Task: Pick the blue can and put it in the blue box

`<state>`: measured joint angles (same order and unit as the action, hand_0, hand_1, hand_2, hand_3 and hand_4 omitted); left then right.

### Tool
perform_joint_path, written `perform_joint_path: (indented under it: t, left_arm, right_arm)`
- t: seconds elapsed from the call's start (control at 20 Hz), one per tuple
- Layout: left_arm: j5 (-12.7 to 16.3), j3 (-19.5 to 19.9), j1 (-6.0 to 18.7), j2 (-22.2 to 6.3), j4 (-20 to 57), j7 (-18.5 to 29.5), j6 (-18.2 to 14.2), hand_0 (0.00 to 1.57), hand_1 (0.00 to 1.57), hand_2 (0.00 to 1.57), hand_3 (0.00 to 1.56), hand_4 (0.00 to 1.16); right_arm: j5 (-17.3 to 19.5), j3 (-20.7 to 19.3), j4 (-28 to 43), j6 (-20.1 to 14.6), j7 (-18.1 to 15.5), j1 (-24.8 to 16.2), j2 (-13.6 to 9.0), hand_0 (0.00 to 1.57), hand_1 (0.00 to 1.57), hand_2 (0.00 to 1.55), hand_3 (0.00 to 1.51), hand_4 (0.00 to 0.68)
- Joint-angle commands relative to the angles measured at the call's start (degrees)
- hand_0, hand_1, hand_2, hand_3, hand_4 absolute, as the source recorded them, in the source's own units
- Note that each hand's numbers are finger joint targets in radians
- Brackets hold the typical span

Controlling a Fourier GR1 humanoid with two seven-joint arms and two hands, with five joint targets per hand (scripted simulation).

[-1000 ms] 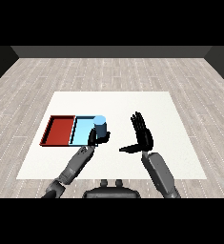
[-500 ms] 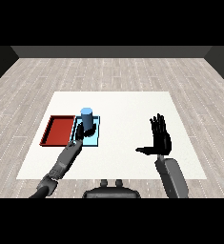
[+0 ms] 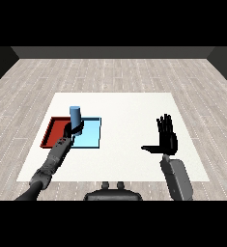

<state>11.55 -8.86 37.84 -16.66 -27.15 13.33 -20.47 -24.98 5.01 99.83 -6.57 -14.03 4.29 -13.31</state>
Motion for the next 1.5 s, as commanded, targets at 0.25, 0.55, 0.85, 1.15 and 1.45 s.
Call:
perform_joint_path:
  t: [0.25,0.55,0.85,1.15,1.45]
  left_arm:
    - [-5.6,-0.79,7.54,2.45,19.37,-4.32,-3.15,1.57,1.57,1.5,1.38,0.99]
    - [-7.91,-2.27,7.42,6.3,24.33,-7.02,-1.72,1.48,1.48,1.41,0.88,0.87]
    - [-4.48,1.63,5.66,7.47,25.12,-8.75,2.26,1.57,1.57,1.49,0.0,0.63]
    - [-9.95,-2.6,8.18,6.9,27.01,-12.43,-4.35,0.0,0.0,0.0,0.0,0.0]
    - [-4.94,3.5,7.44,5.35,20.15,-2.26,-15.45,0.0,0.0,0.0,0.0,0.0]
  right_arm:
    - [1.55,0.71,-7.68,-1.37,-1.23,3.64,4.28,0.0,0.0,0.0,0.0,0.0]
    - [-0.72,-2.46,-12.74,4.0,-5.18,2.34,3.14,0.0,0.0,0.0,0.0,0.0]
    - [-0.37,-2.89,-10.69,3.52,-4.97,0.63,2.96,0.0,0.0,0.0,0.0,0.0]
    - [-2.96,-4.78,-11.56,6.24,-3.13,3.34,1.83,0.0,0.0,0.0,0.0,0.0]
    - [-2.57,-4.41,-11.68,7.48,-5.86,0.91,3.3,0.0,0.0,0.0,0.0,0.0]
